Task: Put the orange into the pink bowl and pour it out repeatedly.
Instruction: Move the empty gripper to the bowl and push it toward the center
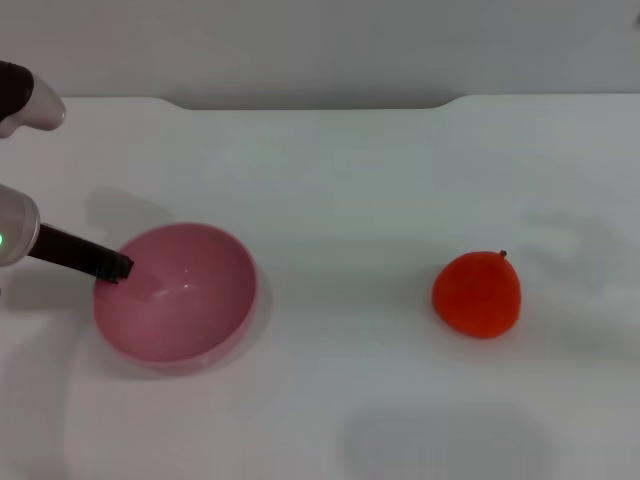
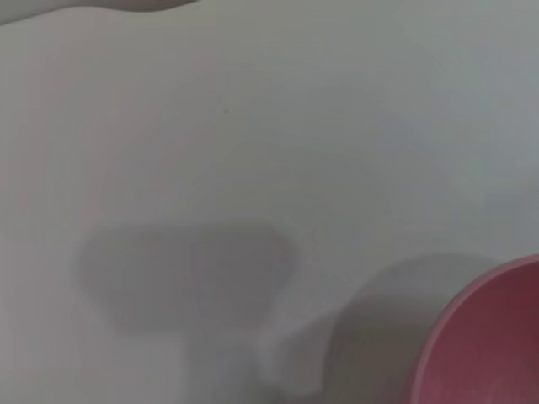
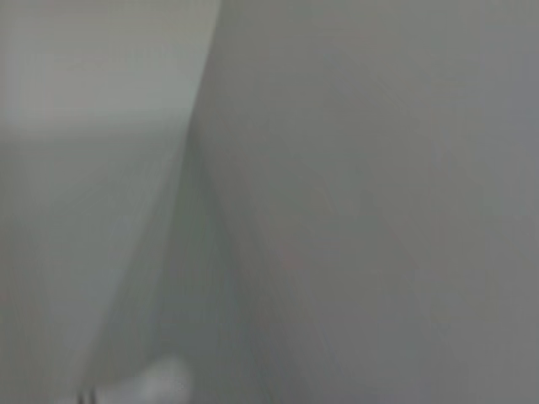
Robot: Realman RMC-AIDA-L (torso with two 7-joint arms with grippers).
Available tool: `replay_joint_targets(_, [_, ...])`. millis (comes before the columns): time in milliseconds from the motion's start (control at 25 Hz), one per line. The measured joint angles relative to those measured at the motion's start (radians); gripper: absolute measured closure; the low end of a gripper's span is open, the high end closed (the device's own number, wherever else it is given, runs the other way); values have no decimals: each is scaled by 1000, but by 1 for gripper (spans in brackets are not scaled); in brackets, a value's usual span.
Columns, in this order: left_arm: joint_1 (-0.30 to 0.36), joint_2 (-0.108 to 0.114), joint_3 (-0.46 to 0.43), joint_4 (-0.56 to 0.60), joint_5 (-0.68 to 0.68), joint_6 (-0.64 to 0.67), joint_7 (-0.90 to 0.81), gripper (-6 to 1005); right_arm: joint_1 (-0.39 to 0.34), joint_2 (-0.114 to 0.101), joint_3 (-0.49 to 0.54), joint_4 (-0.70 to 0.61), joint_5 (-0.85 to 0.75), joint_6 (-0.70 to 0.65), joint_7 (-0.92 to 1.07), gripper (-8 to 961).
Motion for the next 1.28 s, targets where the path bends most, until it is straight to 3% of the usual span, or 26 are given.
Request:
replay_joint_targets(160, [-7,1,-8,0,3,13,1,954,59,0,120,-181,-409,-6,142,420])
replay_joint_targets(280, [-26,4,-9,3,4,35,2,954,106,21,143,-302,-671,32,230,420])
replay_joint_targets(400, [-59,9,-10,17,4,75,2,953,134,71,137,-406,-856,95,268,419])
replay_joint_targets(560, [-110,11,-11,33,4,121,-4,952,181,164,131,-502,-1113,178,292,419])
replay_joint_targets(640, [-131,8,-12,43,3,143,-5,952,204,199,127,-503,-1215,226,296,419])
replay_joint_targets(720, [-156,3,-12,60,3,173,-4,952,220,215,108,-476,-1278,276,300,419])
replay_joint_targets(920, [-200,-1,-20,99,-3,243,-8,951,229,214,4,-353,-1312,396,314,419])
replay_joint_targets(1280, [-248,-4,-38,101,-6,299,-9,949,222,221,-117,-325,-1279,443,314,419])
